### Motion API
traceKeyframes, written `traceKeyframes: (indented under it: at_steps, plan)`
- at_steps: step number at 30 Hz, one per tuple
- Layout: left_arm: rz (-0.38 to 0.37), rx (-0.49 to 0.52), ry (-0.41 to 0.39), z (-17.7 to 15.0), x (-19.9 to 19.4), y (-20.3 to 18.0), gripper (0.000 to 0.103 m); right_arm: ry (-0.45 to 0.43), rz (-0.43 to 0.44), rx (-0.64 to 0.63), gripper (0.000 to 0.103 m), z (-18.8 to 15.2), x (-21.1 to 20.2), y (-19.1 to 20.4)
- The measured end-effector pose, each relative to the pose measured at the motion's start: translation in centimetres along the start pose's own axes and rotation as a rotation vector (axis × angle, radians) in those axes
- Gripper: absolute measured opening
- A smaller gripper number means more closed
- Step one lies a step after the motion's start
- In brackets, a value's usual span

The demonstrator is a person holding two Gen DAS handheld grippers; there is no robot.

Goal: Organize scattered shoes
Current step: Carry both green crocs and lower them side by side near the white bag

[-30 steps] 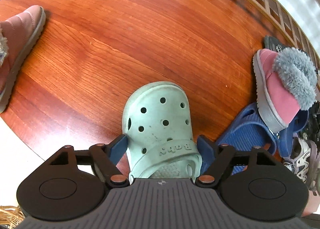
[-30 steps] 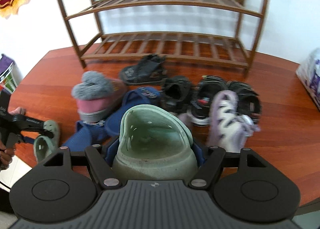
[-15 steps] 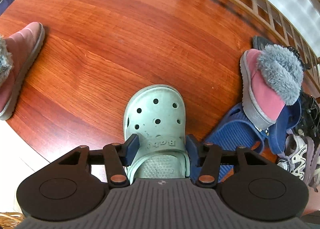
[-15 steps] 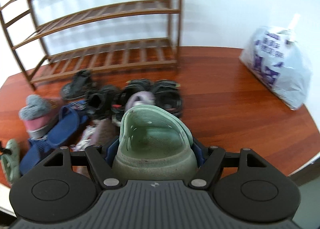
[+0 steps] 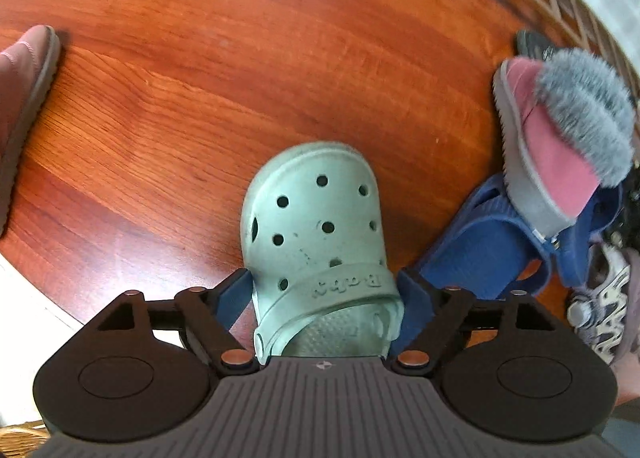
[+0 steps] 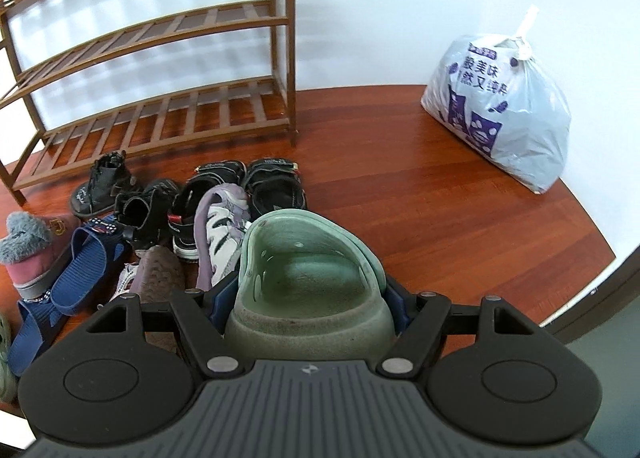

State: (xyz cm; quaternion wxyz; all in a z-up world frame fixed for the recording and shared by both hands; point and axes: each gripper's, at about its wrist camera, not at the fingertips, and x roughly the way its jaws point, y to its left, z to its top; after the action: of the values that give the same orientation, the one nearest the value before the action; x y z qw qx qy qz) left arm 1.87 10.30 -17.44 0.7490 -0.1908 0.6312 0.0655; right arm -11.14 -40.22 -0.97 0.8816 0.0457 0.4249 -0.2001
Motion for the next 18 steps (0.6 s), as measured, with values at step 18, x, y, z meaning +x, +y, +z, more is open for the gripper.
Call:
traceKeyframes:
  at_steps: [18]
  plan:
    - [0.049, 0.004, -0.053, -0.8, -1.3, -0.7, 0.068, 0.014, -0.047, 0.029, 0.077, -0.7, 2.5, -3.1]
